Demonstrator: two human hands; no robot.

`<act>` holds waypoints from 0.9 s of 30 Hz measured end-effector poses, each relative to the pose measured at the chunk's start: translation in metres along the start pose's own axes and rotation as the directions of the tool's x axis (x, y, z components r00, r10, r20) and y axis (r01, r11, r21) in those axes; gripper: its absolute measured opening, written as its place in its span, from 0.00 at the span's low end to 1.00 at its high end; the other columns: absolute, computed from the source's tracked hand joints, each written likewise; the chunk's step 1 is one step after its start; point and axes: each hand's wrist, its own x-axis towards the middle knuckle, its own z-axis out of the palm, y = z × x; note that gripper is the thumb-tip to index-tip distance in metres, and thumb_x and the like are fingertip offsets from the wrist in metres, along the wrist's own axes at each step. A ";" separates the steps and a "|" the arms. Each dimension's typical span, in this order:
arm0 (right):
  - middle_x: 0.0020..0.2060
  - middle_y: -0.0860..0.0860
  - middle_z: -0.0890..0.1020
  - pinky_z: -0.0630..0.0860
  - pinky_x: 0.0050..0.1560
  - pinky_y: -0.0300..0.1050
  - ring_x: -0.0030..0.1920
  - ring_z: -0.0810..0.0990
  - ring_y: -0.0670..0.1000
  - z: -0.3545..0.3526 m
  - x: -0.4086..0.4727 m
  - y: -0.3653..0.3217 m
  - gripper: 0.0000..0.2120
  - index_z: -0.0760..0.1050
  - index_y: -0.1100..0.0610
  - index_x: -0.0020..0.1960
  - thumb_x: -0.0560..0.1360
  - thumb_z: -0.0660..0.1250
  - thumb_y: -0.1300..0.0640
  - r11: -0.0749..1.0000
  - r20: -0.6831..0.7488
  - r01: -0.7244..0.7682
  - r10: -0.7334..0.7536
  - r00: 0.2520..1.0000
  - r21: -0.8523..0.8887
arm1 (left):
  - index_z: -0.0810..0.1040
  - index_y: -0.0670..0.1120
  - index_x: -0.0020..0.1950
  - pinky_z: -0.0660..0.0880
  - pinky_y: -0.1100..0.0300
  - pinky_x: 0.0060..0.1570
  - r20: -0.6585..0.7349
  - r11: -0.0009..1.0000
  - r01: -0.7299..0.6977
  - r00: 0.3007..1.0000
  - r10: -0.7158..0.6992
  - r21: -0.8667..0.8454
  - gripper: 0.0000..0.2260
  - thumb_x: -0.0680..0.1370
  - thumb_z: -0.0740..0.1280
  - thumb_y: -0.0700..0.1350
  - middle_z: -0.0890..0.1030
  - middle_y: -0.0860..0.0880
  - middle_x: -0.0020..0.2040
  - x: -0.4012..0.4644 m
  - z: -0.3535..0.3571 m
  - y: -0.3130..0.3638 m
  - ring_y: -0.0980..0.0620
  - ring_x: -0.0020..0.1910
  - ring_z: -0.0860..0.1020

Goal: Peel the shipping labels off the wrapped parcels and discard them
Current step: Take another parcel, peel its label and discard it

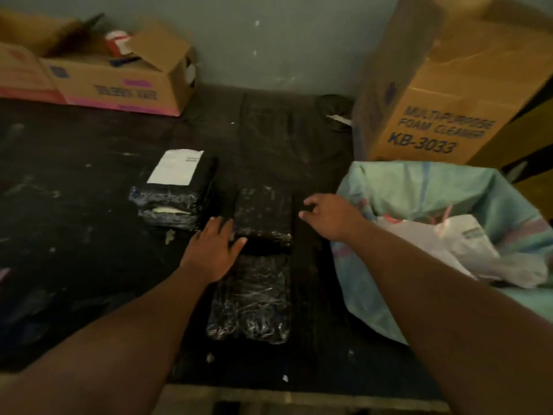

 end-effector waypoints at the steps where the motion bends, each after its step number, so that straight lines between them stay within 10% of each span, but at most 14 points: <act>1: 0.62 0.56 0.79 0.73 0.64 0.49 0.63 0.77 0.56 0.018 0.008 -0.003 0.24 0.72 0.53 0.70 0.77 0.65 0.43 0.999 0.035 -0.018 0.017 0.999 0.033 | 0.57 0.48 0.82 0.58 0.44 0.76 0.014 0.999 0.041 0.999 -0.041 -0.010 0.31 0.83 0.52 0.63 0.56 0.43 0.82 -0.007 0.007 -0.021 0.43 0.81 0.54; 9: 0.74 0.59 0.58 0.66 0.70 0.59 0.71 0.65 0.64 0.116 0.056 -0.007 0.32 0.53 0.40 0.77 0.77 0.60 0.36 0.973 0.032 -0.191 0.188 0.982 0.130 | 0.40 0.53 0.82 0.41 0.45 0.77 0.201 0.994 0.009 0.979 -0.031 0.109 0.35 0.80 0.41 0.69 0.36 0.50 0.82 -0.050 0.075 -0.099 0.48 0.80 0.35; 18: 0.73 0.48 0.69 0.68 0.71 0.54 0.70 0.70 0.51 0.133 0.093 -0.003 0.40 0.53 0.38 0.75 0.70 0.68 0.33 0.717 -0.023 -0.242 0.339 0.941 0.654 | 0.41 0.53 0.83 0.41 0.42 0.78 0.092 0.992 -0.042 0.995 0.031 0.120 0.35 0.80 0.41 0.68 0.38 0.49 0.83 -0.052 0.093 -0.110 0.48 0.80 0.35; 27: 0.72 0.52 0.67 0.68 0.72 0.52 0.69 0.71 0.54 0.133 0.105 -0.018 0.41 0.59 0.33 0.73 0.63 0.69 0.29 0.812 -0.122 -0.198 0.312 0.942 0.549 | 0.35 0.53 0.81 0.38 0.42 0.78 0.123 0.988 -0.044 0.992 0.026 0.150 0.34 0.79 0.39 0.68 0.33 0.49 0.82 -0.053 0.091 -0.108 0.48 0.79 0.31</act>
